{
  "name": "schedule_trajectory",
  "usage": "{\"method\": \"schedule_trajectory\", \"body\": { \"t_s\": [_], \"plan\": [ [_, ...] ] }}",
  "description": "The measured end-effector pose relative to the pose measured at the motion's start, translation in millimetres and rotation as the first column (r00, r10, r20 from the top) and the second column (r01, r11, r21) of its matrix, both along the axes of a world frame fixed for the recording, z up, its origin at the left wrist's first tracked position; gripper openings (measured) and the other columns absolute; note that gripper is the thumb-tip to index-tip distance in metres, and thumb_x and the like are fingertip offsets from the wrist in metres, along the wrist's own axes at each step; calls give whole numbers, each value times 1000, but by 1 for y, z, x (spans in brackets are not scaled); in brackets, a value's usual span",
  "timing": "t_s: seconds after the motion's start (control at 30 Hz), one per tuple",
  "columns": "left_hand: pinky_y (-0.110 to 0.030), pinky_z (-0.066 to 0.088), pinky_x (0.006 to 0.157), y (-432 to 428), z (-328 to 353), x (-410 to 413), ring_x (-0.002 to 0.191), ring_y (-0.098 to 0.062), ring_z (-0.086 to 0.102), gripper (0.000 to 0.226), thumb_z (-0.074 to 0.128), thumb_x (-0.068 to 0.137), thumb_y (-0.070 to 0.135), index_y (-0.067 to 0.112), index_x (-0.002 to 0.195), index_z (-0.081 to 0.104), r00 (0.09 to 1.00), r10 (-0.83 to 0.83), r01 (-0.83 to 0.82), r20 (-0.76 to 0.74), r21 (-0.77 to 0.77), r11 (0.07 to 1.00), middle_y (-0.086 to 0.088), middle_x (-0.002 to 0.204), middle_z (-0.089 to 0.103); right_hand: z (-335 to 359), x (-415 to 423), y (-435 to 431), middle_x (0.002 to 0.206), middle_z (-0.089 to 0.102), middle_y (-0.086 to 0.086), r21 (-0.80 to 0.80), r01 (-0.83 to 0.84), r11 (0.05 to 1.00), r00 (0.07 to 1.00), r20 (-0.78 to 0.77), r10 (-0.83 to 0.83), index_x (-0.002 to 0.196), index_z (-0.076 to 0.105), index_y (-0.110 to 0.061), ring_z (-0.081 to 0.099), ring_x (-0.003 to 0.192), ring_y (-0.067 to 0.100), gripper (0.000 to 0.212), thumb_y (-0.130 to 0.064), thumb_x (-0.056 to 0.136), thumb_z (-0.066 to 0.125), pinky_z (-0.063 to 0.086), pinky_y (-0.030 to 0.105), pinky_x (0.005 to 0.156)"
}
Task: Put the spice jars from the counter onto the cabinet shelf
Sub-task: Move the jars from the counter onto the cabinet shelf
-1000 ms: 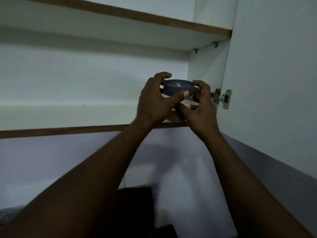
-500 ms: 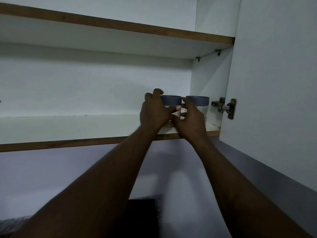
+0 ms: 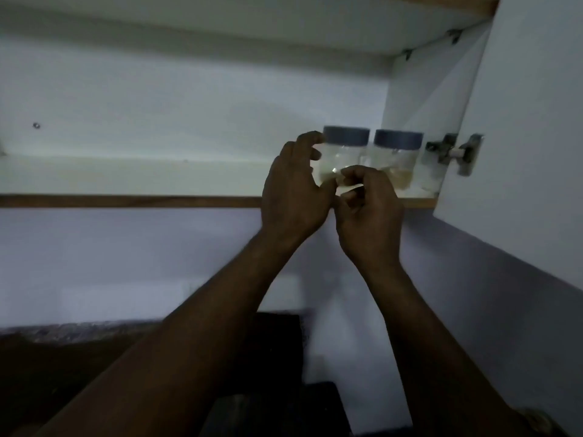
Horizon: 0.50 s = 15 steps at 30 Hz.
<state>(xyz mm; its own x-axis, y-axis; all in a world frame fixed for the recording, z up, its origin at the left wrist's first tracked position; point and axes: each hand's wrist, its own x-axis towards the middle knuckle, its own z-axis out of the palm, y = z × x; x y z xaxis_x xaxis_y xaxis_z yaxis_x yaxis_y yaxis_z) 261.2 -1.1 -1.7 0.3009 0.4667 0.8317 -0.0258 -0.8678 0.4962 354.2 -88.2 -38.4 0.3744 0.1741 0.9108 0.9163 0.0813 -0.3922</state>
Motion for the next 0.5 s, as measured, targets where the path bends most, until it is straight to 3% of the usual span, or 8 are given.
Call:
{"method": "schedule_trajectory", "body": {
  "t_s": [0.13,0.3,0.4,0.5],
  "plan": [
    [-35,60,74,1,-61,-65,89,-6,68,34,79,85,17,24,117,68,993,-77,71,-88,-67,995,12,103,69,-60,-50,0,110,66,-6,-156,-207,966,978,-50,202,119,65,-16,66,87,3,34,-7,87,70,48,9,72],
    [-32,59,80,8,-170,-147,85,-5,69,24,78,83,16,24,105,73,940,-86,-15,-331,-292,956,10,105,70,-166,-109,12,107,70,2,-405,-313,859,948,-182,260,111,68,-8,69,89,18,25,-1,87,69,57,34,77],
    [-35,58,84,9,-231,-197,90,-10,71,29,75,79,21,23,108,73,877,-73,-121,-475,-366,923,6,105,73,-226,-147,11,105,72,3,-570,-386,726,920,-300,254,110,70,-12,69,96,25,28,-17,84,59,54,37,86],
    [-32,55,80,5,-291,-247,90,-13,69,25,77,80,22,24,104,73,806,-56,-228,-589,-396,889,6,101,73,-285,-190,11,103,71,2,-697,-481,532,876,-403,265,106,67,-19,68,93,24,30,-36,87,53,49,29,78]
  ]
}}
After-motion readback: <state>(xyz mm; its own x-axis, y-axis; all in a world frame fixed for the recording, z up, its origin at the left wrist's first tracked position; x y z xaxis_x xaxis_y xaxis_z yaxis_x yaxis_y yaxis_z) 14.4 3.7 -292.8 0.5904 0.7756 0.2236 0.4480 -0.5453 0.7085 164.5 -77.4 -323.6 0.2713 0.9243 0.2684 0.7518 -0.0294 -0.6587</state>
